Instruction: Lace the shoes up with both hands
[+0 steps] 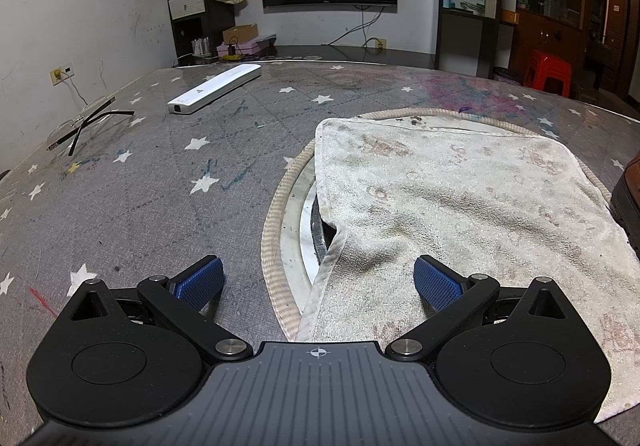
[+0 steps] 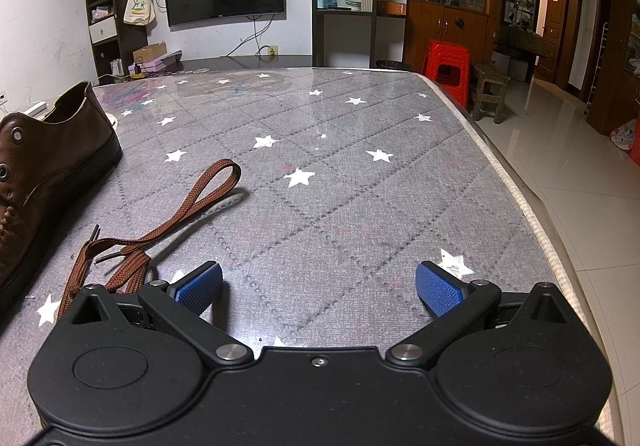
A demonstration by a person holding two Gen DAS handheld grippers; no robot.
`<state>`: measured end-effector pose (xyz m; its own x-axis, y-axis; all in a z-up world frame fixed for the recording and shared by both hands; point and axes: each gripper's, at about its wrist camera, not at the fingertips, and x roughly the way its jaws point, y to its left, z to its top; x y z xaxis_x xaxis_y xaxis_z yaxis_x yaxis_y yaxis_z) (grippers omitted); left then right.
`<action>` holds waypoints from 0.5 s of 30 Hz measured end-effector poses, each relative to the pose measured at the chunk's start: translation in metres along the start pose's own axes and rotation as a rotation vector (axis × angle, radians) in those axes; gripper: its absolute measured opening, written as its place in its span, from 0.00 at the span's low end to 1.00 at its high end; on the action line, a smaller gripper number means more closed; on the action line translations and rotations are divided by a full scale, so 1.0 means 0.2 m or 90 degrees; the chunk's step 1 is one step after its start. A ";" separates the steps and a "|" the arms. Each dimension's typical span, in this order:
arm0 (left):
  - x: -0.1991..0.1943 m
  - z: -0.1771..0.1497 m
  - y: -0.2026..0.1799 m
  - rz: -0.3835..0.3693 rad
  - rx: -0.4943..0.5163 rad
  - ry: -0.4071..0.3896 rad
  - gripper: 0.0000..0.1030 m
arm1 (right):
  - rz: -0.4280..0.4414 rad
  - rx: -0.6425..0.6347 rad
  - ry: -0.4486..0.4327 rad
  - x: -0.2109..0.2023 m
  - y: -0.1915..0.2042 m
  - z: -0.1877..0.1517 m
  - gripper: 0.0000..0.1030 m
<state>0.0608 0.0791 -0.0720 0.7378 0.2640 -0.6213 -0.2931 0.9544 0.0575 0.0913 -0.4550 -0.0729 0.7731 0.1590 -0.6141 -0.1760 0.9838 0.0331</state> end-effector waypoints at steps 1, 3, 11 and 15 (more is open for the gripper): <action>0.00 0.00 0.00 0.000 0.000 0.000 1.00 | 0.000 0.000 0.000 0.00 0.00 0.00 1.00; 0.00 0.00 0.00 0.000 0.000 0.000 1.00 | 0.000 0.000 0.000 0.00 0.01 0.00 1.00; 0.00 0.00 0.00 0.000 0.000 0.000 1.00 | -0.001 0.000 0.000 0.00 0.02 0.00 1.00; 0.00 0.00 0.00 0.000 0.000 0.000 1.00 | 0.000 0.000 0.000 0.00 0.02 0.00 1.00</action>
<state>0.0606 0.0793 -0.0718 0.7377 0.2641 -0.6213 -0.2931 0.9543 0.0575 0.0905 -0.4512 -0.0729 0.7730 0.1587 -0.6143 -0.1757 0.9839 0.0332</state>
